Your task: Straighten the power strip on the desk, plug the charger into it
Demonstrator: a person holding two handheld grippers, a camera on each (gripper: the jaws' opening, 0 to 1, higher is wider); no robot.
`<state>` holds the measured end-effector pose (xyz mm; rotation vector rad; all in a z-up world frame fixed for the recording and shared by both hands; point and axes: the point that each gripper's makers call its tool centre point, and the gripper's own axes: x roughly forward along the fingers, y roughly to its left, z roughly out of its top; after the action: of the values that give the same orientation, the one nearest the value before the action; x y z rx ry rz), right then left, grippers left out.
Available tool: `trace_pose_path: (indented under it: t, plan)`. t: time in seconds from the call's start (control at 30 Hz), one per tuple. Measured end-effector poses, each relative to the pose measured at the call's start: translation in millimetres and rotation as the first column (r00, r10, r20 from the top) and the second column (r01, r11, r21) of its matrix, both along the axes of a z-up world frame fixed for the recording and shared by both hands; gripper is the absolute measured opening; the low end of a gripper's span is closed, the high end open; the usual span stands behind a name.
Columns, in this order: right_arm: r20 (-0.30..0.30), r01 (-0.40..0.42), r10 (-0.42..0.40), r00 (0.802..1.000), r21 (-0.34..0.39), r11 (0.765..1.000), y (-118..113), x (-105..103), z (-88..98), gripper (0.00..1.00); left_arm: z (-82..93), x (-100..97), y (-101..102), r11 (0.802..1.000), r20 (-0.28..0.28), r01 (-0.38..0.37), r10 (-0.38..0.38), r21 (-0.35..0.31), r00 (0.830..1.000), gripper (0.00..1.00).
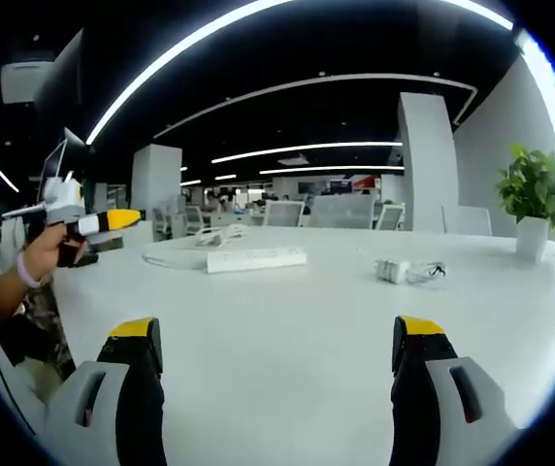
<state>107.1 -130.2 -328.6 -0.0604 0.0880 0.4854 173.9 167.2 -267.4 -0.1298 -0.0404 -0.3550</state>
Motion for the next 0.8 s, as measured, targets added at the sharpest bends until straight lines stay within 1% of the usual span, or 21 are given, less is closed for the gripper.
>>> trace_pose_path:
  t: [0.13, 0.2, 0.3, 0.33, 0.43, 0.6, 0.7, 0.8]
  plan:
    - [0.000, -0.001, 0.001, 1.000, 0.000, 1.000, 0.1, 0.2, -0.3, 0.98, 5.3, 10.1, -6.1, 1.000, 0.002, 0.018, -0.018, 0.016, 1.000, 0.99]
    - [0.000, -0.001, 0.001, 1.000, 0.002, 1.000, 0.2, 0.4, 0.1, 0.98, 8.3, 15.2, -7.9, 1.000, 0.000, 0.029, -0.029, 0.002, 1.000, 0.99]
    - [-0.005, -0.005, 0.005, 1.000, -0.008, 1.000, 1.3, 0.4, -0.4, 0.98, 13.0, 25.9, -9.4, 0.999, -0.007, 0.038, -0.038, 0.001, 0.999, 0.99]
    - [-0.005, -0.007, 0.007, 1.000, -0.011, 1.000, 1.7, 0.3, -0.2, 0.98, 16.0, 31.5, -10.4, 0.999, -0.005, 0.042, -0.042, 0.008, 0.999, 0.99]
    - [-0.005, -0.007, 0.007, 1.000, -0.014, 1.000, 2.4, 0.0, 0.9, 0.98, 20.6, 39.8, -13.6, 0.998, -0.014, 0.055, -0.055, 0.019, 0.998, 0.99]
    - [-0.007, -0.001, 0.000, 1.000, -0.016, 1.000, 3.8, -1.1, 1.7, 0.98, 38.8, 52.3, -26.1, 0.993, 0.012, 0.087, -0.089, 0.085, 0.996, 0.99]
    - [-0.006, -0.001, 0.001, 1.000, -0.020, 1.000, 4.7, -1.3, 2.7, 0.98, 44.8, 59.2, -32.1, 0.990, 0.006, 0.114, -0.115, 0.087, 0.993, 0.99]
    - [-0.002, -0.001, 0.001, 1.000, -0.021, 1.000, 5.7, -1.4, 4.5, 0.98, 45.0, 66.9, -35.3, 0.989, -0.007, 0.124, -0.124, 0.086, 0.992, 0.99]
